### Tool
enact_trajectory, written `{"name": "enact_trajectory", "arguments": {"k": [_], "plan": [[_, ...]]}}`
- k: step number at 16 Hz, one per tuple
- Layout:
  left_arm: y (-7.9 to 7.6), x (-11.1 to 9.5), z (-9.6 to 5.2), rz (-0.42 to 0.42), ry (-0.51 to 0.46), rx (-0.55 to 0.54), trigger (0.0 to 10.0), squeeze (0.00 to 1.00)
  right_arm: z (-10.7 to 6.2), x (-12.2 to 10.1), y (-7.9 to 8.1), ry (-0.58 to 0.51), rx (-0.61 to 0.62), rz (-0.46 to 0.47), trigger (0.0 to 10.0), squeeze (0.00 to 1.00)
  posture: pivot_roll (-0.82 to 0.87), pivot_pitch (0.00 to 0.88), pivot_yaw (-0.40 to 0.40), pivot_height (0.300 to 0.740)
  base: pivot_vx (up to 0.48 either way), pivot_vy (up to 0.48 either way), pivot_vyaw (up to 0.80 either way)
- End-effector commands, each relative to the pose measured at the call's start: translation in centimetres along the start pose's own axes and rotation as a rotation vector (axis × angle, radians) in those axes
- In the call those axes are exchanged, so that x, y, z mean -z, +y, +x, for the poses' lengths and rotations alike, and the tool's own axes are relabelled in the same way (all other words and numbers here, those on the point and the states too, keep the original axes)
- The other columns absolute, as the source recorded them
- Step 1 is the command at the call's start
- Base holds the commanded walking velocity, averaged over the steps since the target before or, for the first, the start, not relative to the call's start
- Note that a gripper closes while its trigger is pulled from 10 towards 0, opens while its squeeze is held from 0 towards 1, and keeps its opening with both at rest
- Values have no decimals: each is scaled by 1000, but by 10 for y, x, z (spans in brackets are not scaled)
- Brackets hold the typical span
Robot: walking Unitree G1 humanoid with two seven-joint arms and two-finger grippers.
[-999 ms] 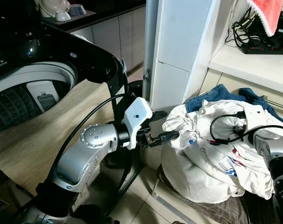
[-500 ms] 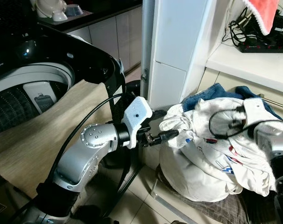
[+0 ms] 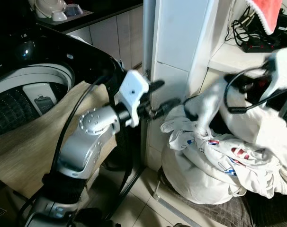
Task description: Clothes washing
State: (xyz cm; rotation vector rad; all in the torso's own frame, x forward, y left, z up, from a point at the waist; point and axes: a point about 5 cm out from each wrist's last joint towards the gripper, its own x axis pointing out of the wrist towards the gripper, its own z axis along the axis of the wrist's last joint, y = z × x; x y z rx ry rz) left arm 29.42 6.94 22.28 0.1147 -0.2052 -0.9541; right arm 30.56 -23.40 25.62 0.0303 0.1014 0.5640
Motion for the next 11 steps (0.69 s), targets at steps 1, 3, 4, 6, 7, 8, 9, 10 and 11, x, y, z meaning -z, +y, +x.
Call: {"name": "enact_trajectory", "arguments": {"k": [1, 3, 4, 6, 7, 8, 9, 10, 11], "plan": [[6, -12, 6, 9, -61, -36, 10000, 0, -6, -28, 17, -104, -122, -18, 0, 0, -105, 0, 20, 740, 0, 0, 0], [1, -25, 16, -36, -145, -12, 10000, 0, -10, -40, 27, -172, -206, 15, 0, 0, -105, 0, 18, 740, 0, 0, 0], [-1, -26, 19, -47, -154, 2, 10000, 0, -10, -42, 28, -185, -220, 26, 0, 0, -103, 0, 13, 740, 0, 0, 0], [-21, -28, 29, -129, -189, 89, 10000, 0, -9, -50, 39, -235, -293, 54, 0, 0, -103, 0, 13, 740, 0, 0, 0], [-25, -27, 31, -138, -188, 107, 10000, 0, -9, -51, 40, -239, -304, 56, 0, 0, -104, 0, 12, 740, 0, 0, 0], [-33, -22, 35, -146, -178, 125, 10000, 0, -8, -52, 45, -240, -332, 65, 0, 0, -106, 0, 12, 740, 0, 0, 0], [-37, -19, 38, -152, -175, 126, 10000, 0, -8, -51, 51, -239, -361, 69, 0, 0, -106, 0, 12, 740, 0, 0, 0], [-41, -17, 42, -145, -169, 134, 10000, 0, -7, -52, 57, -241, -396, 76, 0, 0, -105, 0, 11, 740, 0, 0, 0], [-42, -17, 43, -142, -167, 137, 10000, 0, -7, -52, 59, -242, -407, 79, 0, 0, -105, 0, 11, 740, 0, 0, 0]]}}
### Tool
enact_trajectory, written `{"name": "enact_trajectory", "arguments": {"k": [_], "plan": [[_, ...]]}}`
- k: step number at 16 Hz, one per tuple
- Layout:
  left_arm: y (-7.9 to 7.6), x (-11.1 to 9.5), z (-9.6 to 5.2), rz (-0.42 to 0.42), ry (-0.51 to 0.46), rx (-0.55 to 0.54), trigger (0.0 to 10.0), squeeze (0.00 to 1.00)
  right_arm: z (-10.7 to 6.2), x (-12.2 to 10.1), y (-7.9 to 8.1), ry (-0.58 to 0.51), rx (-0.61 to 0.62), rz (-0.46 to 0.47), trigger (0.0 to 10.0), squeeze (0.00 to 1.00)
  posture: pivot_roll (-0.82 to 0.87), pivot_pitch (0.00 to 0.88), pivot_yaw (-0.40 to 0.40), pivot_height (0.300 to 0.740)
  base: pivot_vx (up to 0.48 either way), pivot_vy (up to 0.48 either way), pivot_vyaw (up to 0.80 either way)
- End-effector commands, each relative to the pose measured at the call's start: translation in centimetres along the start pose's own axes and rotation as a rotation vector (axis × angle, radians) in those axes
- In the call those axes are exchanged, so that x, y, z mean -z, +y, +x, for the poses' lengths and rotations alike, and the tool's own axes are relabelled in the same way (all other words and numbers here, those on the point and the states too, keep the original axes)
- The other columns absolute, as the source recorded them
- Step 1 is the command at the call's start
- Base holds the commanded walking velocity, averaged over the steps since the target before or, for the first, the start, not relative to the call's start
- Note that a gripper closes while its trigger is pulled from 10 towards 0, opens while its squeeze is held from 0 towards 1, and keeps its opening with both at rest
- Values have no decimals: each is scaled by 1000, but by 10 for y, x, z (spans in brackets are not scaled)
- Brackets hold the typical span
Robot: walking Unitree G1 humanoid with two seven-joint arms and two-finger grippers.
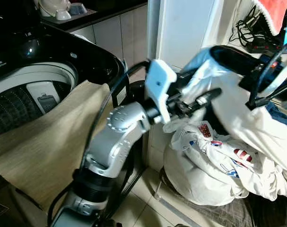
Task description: Clothes washing
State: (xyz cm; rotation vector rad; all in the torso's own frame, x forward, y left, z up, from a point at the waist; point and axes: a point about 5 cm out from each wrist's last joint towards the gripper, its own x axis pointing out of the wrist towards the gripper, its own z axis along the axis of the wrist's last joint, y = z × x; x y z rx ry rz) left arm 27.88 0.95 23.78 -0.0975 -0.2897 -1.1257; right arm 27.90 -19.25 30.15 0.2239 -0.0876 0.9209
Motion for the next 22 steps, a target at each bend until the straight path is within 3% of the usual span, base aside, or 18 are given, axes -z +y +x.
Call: {"name": "enact_trajectory", "arguments": {"k": [1, 4, 5, 6, 7, 22], "plan": [[-1, 4, 2, 3, 15, 0, 10000, 0, 4, -9, 10, -15, -51, -33, 0, 0, -105, 0, 9, 740, 0, 0, 0], [0, 5, 6, -7, 0, -42, 10000, 0, 8, -8, 14, -15, -69, -24, 0, 0, -107, 0, 9, 740, 0, 0, 0], [1, 4, 7, -11, -5, -53, 6314, 0, 8, -8, 14, -15, -69, -23, 0, 0, -107, 0, 9, 740, 0, 0, 0], [2, 4, 6, -17, -14, -64, 667, 0, 8, -8, 15, -15, -66, -20, 0, 0, -107, 0, 9, 740, 0, 0, 0], [5, 3, 4, -23, -22, -76, 0, 0, 9, -7, 15, -12, -62, -19, 0, 0, -107, 0, 9, 740, 0, 0, 0], [11, 4, -1, -25, -13, -89, 0, 0, 11, 1, 11, 15, -32, -27, 0, 0, -94, 0, 8, 740, 0, 0, 0]]}}
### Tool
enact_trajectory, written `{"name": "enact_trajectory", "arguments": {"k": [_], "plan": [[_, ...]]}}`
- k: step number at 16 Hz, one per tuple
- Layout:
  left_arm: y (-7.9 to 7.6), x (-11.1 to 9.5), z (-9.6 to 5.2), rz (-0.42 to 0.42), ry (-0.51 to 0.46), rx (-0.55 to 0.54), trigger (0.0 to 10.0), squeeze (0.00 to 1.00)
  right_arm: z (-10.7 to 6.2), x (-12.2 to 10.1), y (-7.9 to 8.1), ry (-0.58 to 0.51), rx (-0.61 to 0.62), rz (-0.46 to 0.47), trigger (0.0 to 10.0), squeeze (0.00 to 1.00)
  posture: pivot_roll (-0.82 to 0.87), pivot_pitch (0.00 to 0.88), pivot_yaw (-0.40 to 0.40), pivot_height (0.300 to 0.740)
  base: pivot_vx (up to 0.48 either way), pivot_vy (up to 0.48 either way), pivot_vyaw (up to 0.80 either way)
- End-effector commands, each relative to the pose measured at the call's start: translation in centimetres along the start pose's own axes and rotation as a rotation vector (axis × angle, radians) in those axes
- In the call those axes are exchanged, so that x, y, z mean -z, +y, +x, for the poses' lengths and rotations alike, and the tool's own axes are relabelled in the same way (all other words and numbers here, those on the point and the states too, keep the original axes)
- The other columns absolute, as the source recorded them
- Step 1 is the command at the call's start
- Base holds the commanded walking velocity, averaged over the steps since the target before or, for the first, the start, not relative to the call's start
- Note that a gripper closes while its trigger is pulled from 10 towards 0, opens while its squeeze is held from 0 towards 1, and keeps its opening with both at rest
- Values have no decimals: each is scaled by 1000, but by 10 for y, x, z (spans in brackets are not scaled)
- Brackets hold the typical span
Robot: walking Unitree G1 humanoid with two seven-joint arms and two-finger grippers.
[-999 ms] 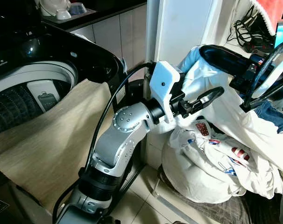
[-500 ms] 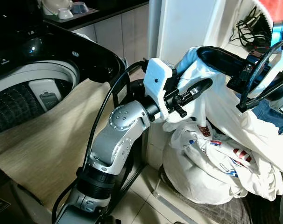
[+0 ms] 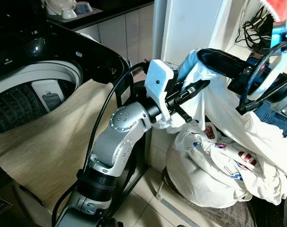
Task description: Clothes washing
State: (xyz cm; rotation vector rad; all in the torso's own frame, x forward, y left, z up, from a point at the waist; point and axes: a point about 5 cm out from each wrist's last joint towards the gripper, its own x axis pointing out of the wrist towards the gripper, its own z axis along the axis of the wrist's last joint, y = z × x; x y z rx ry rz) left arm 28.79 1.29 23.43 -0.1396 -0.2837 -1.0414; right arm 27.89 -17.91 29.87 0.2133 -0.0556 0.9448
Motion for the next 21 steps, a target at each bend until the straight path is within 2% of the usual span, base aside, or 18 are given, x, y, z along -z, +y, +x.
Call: {"name": "enact_trajectory", "arguments": {"k": [1, 4, 5, 6, 11, 12, 13, 14, 15, 16, 17, 18, 19, 20, 21], "plan": [[2, -1, 0, -4, 1, -3, 0, 0, 1, -5, 4, -19, -9, -37, 0, 0, -94, 0, 8, 740, 0, 0, 0], [4, -1, -1, -6, -1, -14, 0, 0, 1, -5, 5, -18, -9, -46, 275, 0, -93, 0, 10, 740, 0, 0, 0], [7, -2, -1, -6, -5, -32, 0, 0, 2, -5, 4, -17, 14, -59, 4941, 388, -94, 0, 11, 740, 0, 0, 0], [10, -2, -2, -3, -5, -53, 0, 0, 2, -5, -2, -20, 39, -25, 10000, 1000, -94, 0, 11, 740, 0, 0, 0], [27, -7, -8, 19, -17, -149, 0, 0, -1, -6, -5, -44, 95, -54, 10000, 1000, -92, 0, 15, 740, 0, 0, 0], [40, -13, -13, 76, -30, -226, 0, 0, -2, -5, -5, -42, 106, -66, 10000, 0, -92, 0, 15, 740, 0, 0, 0], [65, -25, -22, 160, -43, -361, 0, 0, -3, -2, -3, -12, 115, -98, 10000, 0, -92, 0, 18, 740, 0, 0, 0], [89, -41, -32, 270, -45, -481, 0, 0, -3, 3, -1, 20, 116, -119, 10000, 0, -92, 0, 18, 740, 0, 0, 0], [106, -56, -41, 376, -44, -567, 0, 0, -2, 7, 1, 41, 113, -126, 10000, 0, -88, 0, 17, 740, 0, 0, 0], [138, -105, -59, 648, -63, -741, 0, 0, 1, 12, 4, 48, 99, -121, 10000, 0, -86, 0, 18, 740, 0, 0, 0], [145, -121, -65, 727, -77, -790, 0, 0, 2, 13, 5, 49, 95, -119, 10000, 0, -86, 0, 18, 740, 0, 0, 0], [155, -171, -78, 988, -115, -891, 0, 0, 3, 14, 7, 49, 93, -119, 10000, 0, -87, 0, 23, 740, 0, 0, 0], [152, -238, -95, 1267, -214, -1021, 0, 0, 4, 14, 8, 48, 93, -122, 10000, 0, -85, 0, 24, 740, 0, 0, 0], [148, -256, -100, 1336, -252, -1057, 0, 0, 4, 14, 8, 48, 93, -124, 10000, 0, -84, 0, 23, 740, 0, 0, 0], [143, -278, -106, 1467, -276, -1101, 0, 0, 4, 14, 9, 47, 95, -127, 10000, 0, -82, 0, 23, 740, 0, 0, 0]]}}
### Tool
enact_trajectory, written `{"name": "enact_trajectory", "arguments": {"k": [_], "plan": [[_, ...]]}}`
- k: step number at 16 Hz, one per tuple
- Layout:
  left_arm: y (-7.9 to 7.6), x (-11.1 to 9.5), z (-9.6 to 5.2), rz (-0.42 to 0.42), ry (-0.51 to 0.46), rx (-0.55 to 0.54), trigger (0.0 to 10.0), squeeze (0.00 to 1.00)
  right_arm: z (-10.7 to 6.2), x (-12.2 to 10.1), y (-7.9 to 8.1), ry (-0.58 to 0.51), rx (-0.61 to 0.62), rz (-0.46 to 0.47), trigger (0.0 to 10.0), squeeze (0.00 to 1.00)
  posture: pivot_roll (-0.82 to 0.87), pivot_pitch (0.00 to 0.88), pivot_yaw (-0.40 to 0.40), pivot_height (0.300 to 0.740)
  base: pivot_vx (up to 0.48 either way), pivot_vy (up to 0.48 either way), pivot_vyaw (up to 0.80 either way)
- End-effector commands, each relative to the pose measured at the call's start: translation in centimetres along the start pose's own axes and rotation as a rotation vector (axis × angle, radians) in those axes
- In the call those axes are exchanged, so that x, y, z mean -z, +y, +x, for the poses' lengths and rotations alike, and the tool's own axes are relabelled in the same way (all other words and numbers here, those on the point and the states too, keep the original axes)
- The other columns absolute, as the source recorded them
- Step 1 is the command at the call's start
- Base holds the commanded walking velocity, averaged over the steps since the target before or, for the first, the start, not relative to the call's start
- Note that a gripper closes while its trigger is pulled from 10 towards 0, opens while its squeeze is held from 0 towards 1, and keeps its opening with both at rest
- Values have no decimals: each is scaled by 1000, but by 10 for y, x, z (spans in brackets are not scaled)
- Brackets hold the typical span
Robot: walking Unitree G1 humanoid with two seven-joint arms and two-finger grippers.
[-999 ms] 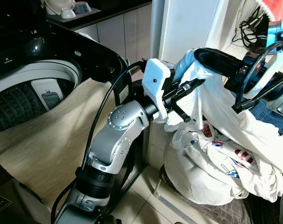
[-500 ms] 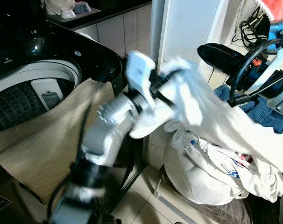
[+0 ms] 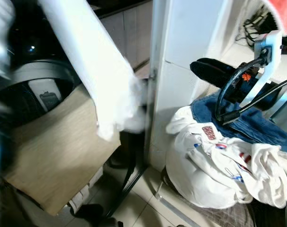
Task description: Clothes washing
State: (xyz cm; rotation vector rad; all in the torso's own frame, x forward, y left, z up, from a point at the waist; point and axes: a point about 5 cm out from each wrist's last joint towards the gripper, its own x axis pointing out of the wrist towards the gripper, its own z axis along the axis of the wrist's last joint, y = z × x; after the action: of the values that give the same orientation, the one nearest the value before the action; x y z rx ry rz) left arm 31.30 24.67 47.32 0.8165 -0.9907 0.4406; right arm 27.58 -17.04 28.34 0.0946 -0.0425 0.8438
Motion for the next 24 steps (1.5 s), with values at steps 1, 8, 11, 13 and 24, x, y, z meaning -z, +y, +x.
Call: {"name": "enact_trajectory", "arguments": {"k": [1, 8, 11, 13, 24], "plan": [[-1, -2, 2, 63, -33, -13, 0, 0, 1, -3, 4, -10, -4, -26, 10000, 0, -80, 0, 19, 740, 0, 0, 0], [-86, 81, -60, 163, 360, 489, 0, 0, 9, 8, 15, 45, -48, -47, 10000, 0, -81, 0, 13, 740, 0, 0, 0], [-99, 120, -102, 137, 684, 692, 10000, 0, 10, 15, 22, 83, -85, -57, 10000, 0, -88, 0, 16, 740, 0, 0, 0], [-91, 150, -148, 63, 1022, 886, 10000, 1000, 11, 33, 37, 189, -178, -67, 10000, 0, -87, 0, 14, 740, 0, 0, 0], [-76, 156, -166, -41, 1170, 1049, 10000, 1000, 24, 49, 39, 223, -147, -82, 10000, 0, -70, 0, 5, 740, 0, 0, 0]]}}
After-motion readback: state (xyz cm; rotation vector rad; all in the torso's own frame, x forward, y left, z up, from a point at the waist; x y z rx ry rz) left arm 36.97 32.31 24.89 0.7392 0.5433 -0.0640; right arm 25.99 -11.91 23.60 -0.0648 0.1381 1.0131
